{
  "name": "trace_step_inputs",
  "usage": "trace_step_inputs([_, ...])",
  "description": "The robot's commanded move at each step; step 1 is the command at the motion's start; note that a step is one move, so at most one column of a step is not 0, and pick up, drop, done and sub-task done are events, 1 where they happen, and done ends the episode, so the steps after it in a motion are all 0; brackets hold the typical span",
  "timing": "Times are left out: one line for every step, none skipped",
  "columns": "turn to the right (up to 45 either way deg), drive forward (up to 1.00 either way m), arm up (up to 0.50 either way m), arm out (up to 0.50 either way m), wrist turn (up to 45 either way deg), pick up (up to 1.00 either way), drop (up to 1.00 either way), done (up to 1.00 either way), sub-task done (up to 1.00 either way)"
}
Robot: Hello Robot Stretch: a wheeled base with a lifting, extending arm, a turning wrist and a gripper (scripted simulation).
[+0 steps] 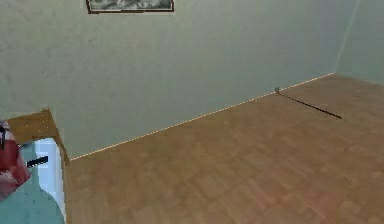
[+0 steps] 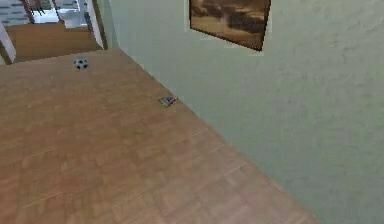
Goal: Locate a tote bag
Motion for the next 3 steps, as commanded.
trace_step_inputs([-18.0, 0.00, 0.00, 0.00, 0.0, 0.00, 0.00, 0.00, 0.00])
trace_step_inputs([0.0, 0.70, 0.00, 0.00, 0.0, 0.00, 0.00, 0.00, 0.00])
trace_step_inputs([-45.0, 0.00, 0.00, 0.00, 0.0, 0.00, 0.00, 0.00, 0.00])
